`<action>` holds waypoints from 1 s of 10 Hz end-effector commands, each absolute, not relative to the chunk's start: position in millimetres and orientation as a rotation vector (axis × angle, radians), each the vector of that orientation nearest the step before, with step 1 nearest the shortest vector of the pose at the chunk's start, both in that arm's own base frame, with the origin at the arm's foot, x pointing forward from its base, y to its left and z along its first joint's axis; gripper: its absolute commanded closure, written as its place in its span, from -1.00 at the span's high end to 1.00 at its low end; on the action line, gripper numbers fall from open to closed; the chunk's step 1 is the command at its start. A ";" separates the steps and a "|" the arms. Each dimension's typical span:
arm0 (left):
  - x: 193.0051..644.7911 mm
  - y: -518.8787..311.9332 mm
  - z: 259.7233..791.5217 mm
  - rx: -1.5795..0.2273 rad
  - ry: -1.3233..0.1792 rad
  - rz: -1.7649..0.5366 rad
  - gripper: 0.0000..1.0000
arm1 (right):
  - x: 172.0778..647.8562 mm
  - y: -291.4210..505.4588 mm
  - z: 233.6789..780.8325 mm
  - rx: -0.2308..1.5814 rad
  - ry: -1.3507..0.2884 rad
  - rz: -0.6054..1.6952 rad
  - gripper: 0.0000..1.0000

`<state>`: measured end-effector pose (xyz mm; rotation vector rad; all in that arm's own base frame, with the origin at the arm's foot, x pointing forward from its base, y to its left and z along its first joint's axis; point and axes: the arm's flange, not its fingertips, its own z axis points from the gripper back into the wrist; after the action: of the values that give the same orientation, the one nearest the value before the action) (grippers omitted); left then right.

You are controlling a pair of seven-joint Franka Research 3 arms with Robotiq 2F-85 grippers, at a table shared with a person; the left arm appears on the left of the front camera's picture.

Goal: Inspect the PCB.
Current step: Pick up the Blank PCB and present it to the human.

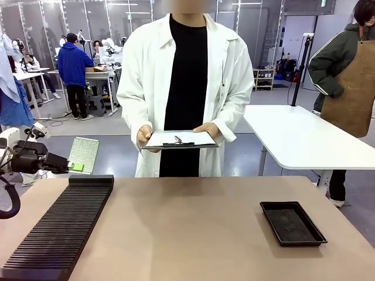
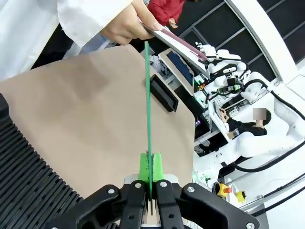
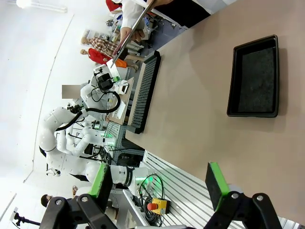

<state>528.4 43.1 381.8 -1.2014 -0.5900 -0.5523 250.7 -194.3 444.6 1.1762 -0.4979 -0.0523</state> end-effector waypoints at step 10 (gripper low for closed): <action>576.5 -7.5 331.8 -1.537 -0.250 -0.176 -0.95 | 250.7 -196.0 445.6 1.181 -0.519 -0.037 1.00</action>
<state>561.6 -8.2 327.9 -1.4664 -0.2780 -0.1880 250.5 -194.4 444.7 1.1766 -0.4982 -0.0523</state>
